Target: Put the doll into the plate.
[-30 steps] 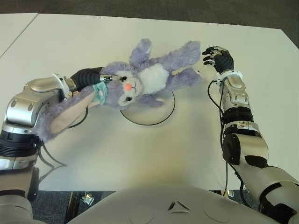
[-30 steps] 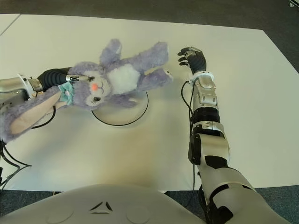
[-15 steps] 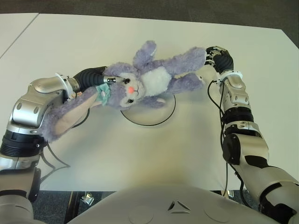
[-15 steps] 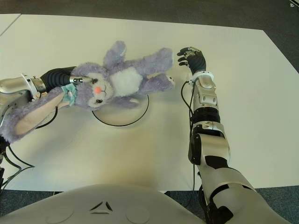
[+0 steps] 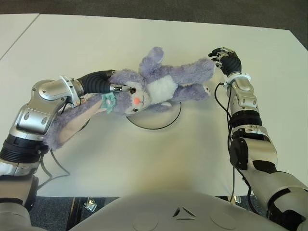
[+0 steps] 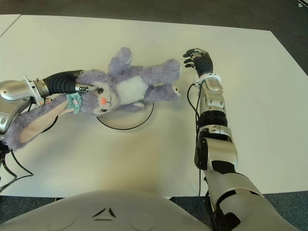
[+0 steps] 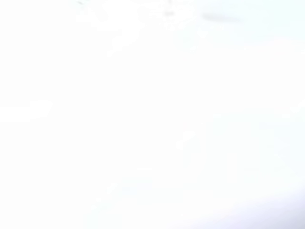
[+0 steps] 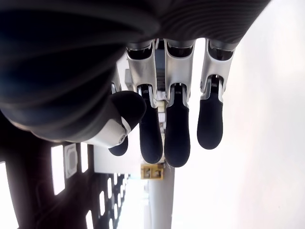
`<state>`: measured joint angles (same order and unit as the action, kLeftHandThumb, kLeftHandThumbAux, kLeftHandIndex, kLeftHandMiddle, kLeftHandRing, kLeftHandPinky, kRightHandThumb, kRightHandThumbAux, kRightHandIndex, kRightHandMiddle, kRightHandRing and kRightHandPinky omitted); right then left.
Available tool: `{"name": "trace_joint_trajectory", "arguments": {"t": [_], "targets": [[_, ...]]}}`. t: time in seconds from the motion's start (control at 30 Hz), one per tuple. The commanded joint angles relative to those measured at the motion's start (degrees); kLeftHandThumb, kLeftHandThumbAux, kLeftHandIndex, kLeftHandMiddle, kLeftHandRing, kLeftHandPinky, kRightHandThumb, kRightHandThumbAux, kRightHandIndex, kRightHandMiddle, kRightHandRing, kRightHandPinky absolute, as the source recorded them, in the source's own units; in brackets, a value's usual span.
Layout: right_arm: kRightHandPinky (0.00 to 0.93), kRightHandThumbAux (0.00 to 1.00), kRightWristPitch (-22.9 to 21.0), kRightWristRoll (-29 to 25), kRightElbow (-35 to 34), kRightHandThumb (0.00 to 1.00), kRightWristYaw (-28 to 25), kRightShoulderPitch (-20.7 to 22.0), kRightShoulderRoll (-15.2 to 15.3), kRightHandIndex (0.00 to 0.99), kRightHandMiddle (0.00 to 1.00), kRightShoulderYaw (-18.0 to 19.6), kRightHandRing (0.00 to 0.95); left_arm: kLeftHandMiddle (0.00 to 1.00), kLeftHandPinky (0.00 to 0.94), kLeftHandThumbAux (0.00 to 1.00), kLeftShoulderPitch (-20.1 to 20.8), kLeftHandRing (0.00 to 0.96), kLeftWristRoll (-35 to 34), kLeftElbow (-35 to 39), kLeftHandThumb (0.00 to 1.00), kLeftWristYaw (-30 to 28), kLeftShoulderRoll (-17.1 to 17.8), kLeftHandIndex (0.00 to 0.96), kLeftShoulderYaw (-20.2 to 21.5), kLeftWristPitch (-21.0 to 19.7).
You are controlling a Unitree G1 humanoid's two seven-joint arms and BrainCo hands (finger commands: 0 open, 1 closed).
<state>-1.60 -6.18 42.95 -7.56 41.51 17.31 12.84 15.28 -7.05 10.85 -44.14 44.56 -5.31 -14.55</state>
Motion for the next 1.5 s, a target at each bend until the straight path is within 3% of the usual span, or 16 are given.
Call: {"name": "trace_joint_trajectory", "arguments": {"t": [0.03,0.13,0.33,0.67,0.97,1.23,1.5], "targets": [[0.522,0.680,-1.27,-0.77,0.66,0.839,-0.15,-0.25,0.22,0.440,0.463,0.42,0.538,0.038,0.162,0.290,-2.43,0.086,6.21,-0.98,0.700,-0.13,1.73,0.086,-2.30,6.92],[0.523,0.680,-1.33,-0.77,0.71,0.839,-0.23,-0.22,0.23,0.439,0.464,0.45,0.539,0.012,0.102,0.264,-2.78,0.033,9.45,-3.58,0.620,0.21,2.07,0.034,-2.89,13.05],[0.518,0.680,-1.27,-0.80,0.80,0.839,-0.33,-0.23,0.25,0.439,0.464,0.55,0.536,0.001,0.033,0.235,-2.06,0.003,12.60,-6.46,0.531,-0.37,2.34,0.003,-3.28,20.18],[0.516,0.680,-1.61,-0.79,0.55,0.839,-0.42,-0.34,0.35,0.439,0.463,0.69,0.531,0.000,0.009,0.193,-2.07,0.000,15.81,-8.09,0.466,0.82,2.35,0.000,-3.07,25.66],[0.518,0.680,-2.00,-0.62,0.27,0.839,-0.15,-0.51,0.26,0.437,0.465,0.93,0.535,0.000,0.000,0.152,-2.82,0.000,21.72,-8.99,0.446,6.59,2.29,0.000,-2.49,33.05],[0.524,0.680,-2.47,-0.53,0.32,0.839,-0.03,-0.52,0.23,0.436,0.466,0.91,0.538,0.000,0.000,0.135,-5.20,0.000,28.78,-6.20,0.465,15.15,1.36,0.000,-0.60,35.87],[0.520,0.681,-2.68,-0.54,0.83,0.838,0.02,-0.45,0.21,0.432,0.468,0.98,0.538,0.000,0.000,0.123,-7.89,0.000,36.97,-3.82,0.464,24.94,-0.36,0.000,1.07,35.77]]}}
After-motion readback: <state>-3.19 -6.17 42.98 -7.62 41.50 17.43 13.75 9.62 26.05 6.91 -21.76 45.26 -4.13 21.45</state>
